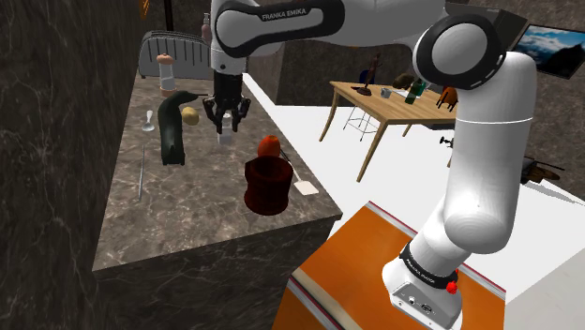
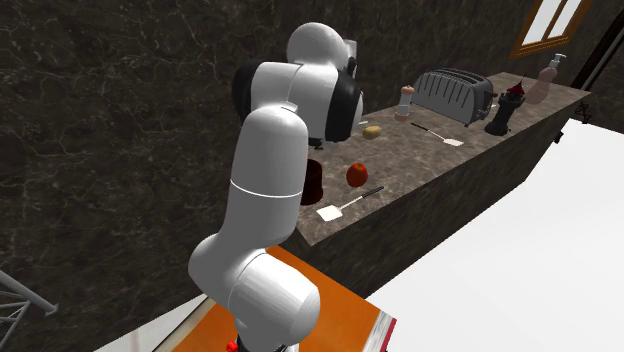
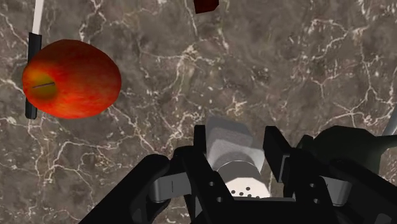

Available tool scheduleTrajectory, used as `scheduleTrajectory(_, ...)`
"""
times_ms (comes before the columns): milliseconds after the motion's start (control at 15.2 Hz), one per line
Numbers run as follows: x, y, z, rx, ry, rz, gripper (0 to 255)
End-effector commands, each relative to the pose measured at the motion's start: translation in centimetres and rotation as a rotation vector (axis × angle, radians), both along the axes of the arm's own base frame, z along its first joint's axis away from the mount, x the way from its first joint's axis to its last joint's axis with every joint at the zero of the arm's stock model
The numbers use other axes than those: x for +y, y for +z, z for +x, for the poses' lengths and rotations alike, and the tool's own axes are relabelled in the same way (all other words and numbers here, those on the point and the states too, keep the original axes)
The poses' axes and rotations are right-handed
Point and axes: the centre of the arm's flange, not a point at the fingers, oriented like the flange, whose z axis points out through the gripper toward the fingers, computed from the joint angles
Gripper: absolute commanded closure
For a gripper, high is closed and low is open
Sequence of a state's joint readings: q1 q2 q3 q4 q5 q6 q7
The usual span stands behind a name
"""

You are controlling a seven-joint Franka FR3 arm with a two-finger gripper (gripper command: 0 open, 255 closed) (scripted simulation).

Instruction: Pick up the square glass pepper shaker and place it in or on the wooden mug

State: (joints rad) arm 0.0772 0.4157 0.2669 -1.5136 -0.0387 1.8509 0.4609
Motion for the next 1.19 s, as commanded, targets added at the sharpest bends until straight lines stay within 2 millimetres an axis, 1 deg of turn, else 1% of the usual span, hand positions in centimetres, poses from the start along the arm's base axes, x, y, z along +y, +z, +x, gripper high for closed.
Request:
scheduleTrajectory(0,0.1,1.0,-0.1,0.0,0.0,0.0,255)
scheduleTrajectory(1122,0.1,10.0,-0.1,0.0,0.0,0.0,255)
